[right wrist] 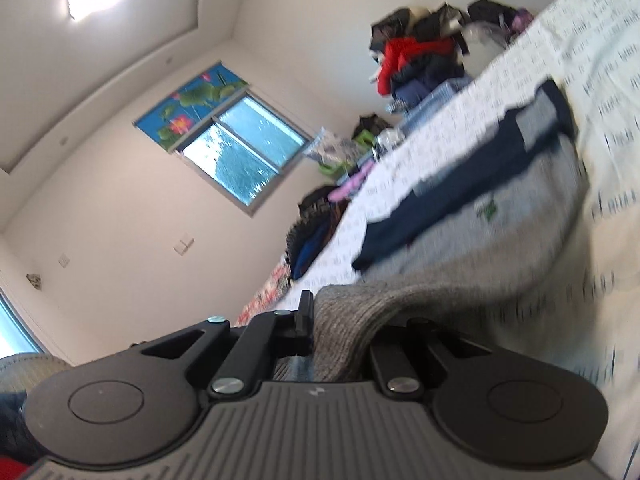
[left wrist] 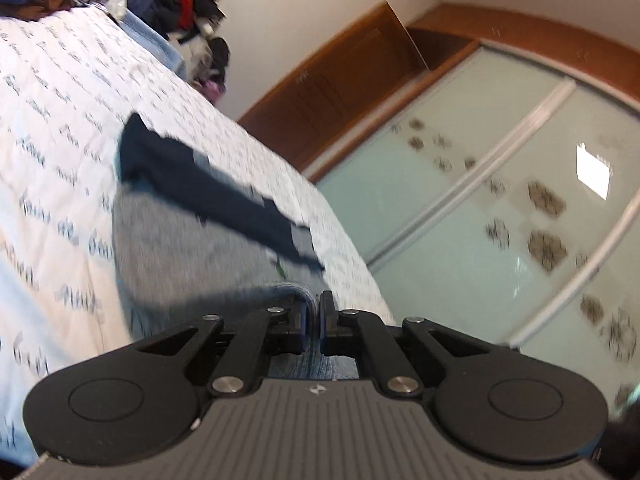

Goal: Fold small clothes

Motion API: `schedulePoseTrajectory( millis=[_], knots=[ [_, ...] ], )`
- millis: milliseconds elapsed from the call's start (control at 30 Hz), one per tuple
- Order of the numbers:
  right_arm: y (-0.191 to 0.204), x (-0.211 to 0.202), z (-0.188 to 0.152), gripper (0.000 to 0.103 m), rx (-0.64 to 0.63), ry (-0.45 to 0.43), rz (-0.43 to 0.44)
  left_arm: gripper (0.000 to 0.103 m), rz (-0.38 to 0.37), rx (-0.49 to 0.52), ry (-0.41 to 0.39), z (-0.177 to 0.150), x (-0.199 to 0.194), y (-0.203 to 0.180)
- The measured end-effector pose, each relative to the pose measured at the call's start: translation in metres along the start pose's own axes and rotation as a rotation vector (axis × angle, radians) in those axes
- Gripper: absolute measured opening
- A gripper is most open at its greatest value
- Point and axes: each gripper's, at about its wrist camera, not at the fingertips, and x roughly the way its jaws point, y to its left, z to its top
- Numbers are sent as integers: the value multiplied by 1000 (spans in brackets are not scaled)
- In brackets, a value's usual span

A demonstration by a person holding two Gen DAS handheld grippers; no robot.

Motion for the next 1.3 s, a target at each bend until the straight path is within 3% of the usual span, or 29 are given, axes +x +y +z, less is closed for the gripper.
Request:
schedulePoseTrajectory(
  millis=[200, 400, 567, 800, 967, 1067, 1300],
  knots=[
    [-4, 12, 35, 5, -8, -37, 18, 5, 2, -53, -72, 42, 4, 10],
    [-19, 27, 64, 5, 24, -71, 18, 5, 28, -39, -110, 76, 17, 12],
    [-40, 51, 83, 5, 65, -40, 2, 5, 56, -72, -65, 95, 40, 24],
    [-56, 51, 73, 5, 79, 12, -59, 15, 168, -45, 147, 47, 58, 42],
    [-60, 51, 75, 5, 82, 14, -68, 52, 159, -137, 204, 16, 60, 63],
    [-61, 55, 76, 5, 83, 17, -66, 65, 186, -160, 212, 6, 63, 71],
    [-62, 55, 74, 5, 89, 19, -68, 68, 139, -280, 273, -8, 91, 93]
  ],
)
